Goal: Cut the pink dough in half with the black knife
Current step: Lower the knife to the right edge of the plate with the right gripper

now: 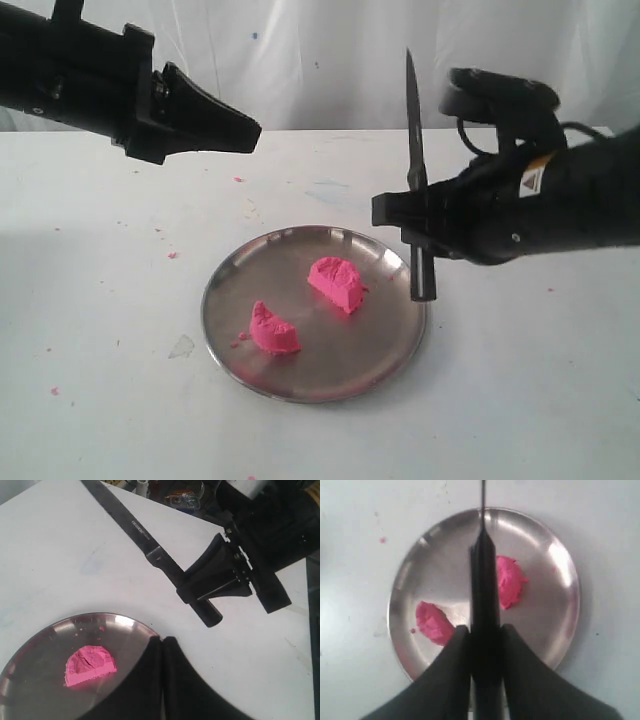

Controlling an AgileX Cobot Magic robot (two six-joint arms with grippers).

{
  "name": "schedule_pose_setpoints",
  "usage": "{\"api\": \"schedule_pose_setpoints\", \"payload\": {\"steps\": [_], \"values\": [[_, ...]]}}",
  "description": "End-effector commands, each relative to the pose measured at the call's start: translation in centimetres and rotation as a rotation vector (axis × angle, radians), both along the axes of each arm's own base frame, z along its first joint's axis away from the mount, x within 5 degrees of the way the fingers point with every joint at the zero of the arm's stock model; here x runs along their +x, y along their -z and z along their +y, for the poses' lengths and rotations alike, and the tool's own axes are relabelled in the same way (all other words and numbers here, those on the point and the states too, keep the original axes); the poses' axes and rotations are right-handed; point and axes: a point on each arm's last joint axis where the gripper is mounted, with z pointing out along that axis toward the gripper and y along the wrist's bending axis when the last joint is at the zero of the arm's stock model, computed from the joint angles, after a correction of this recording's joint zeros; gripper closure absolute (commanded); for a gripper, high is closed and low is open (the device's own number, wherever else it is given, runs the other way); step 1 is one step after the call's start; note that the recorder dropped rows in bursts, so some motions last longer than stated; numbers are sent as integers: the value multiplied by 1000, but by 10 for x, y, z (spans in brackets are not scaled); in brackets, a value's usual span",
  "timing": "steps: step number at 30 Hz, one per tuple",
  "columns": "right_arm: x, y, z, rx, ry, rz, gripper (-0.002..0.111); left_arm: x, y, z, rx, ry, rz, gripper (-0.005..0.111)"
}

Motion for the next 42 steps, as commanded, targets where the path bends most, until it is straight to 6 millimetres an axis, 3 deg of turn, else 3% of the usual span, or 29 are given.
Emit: {"api": "schedule_pose_setpoints", "payload": {"steps": [1, 4, 14, 29, 42], "values": [[-6, 28, -8, 228, 212, 49, 108, -3, -3, 0, -32, 1, 13, 107], [-8, 39, -10, 282, 286, 75, 108, -3, -3, 0, -32, -8, 9, 107], [-8, 72, 12, 228, 267, 177, 108, 1, -4, 2, -29, -45, -8, 107], [6, 129, 27, 161, 366, 338, 108, 1, -3, 2, -14, -44, -12, 107], [28, 134, 47, 164, 337, 383, 108, 1, -3, 2, -14, -44, -12, 107]]}}
